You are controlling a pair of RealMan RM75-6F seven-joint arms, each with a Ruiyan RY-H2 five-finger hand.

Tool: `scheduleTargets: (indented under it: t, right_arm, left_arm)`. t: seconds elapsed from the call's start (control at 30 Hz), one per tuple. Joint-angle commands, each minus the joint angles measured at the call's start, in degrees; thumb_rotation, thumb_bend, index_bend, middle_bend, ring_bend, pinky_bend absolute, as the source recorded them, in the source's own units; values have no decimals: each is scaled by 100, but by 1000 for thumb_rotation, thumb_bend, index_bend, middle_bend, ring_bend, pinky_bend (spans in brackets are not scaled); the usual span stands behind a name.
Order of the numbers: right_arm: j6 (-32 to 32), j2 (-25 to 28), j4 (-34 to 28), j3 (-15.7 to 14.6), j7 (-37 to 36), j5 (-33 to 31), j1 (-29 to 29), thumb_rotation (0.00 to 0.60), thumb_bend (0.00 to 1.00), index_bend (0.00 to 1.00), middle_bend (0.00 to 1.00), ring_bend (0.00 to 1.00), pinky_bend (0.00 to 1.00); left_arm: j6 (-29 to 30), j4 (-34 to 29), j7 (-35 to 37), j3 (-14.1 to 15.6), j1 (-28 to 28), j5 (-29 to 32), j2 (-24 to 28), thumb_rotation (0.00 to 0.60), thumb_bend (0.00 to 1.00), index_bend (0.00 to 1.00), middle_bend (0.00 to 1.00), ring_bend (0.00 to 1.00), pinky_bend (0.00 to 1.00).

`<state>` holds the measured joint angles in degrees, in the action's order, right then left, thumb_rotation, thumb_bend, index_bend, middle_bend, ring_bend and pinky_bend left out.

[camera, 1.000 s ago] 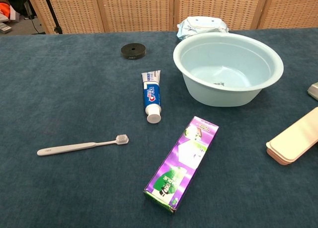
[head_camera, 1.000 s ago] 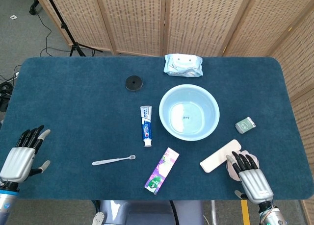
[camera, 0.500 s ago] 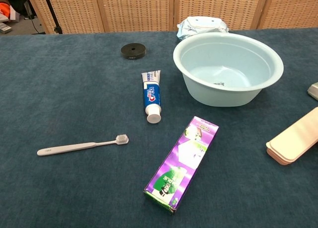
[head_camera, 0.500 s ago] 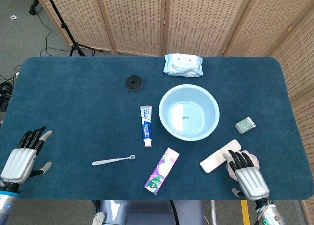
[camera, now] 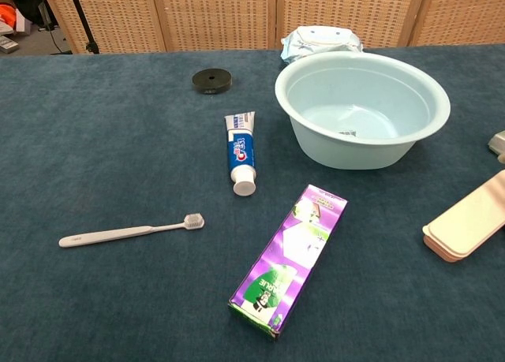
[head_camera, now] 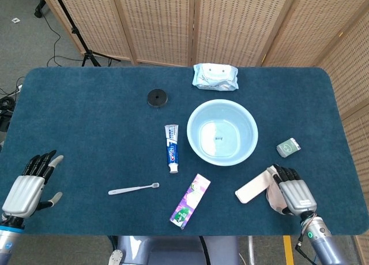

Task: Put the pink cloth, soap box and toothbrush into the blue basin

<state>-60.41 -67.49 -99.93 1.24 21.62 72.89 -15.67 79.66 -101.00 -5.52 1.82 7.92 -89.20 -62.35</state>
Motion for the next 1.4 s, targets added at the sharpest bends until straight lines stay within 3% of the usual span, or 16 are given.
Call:
scheduleTargets:
  t: [0.03,0.57,0.77,0.97,1.23,1.4]
  right_arm:
    - [3,-33,98,34,-67,-70,-36,600,92,17,0,0,48]
    - [0,-221,479,-152,-219,-381,53,600,93,264,49,32,127]
    - [-101,-315,588,-149,-280,-417,92,600,108,428,167,177,274]
    - [-322,-411,667,-115,-280,-351,139,600,147,612,353,386,424]
    - [-563,-441,587,-10,-207,-214,117,600,194,707,484,518,526]
    - [-660,-354,354,119,16,-184,12,600,208,727,504,538,541]
  left_arm:
    - [-22,2,-30,17,5,-15,-16,600,243,0,0,0,0]
    - [-13,-20,-5,9,0,2,-8,600,243,0,0,0,0]
    - [-8,-26,-5,8,-1,-3,-9,600,242,0,0,0,0]
    - [20,-25,19,3,-10,-14,-10,600,243,0,0,0,0]
    - [8,-9,21,-5,-2,-6,-22,600,242,0,0,0,0]
    - [17,-17,34,-8,-5,-4,-13,600,242,0,0,0,0]
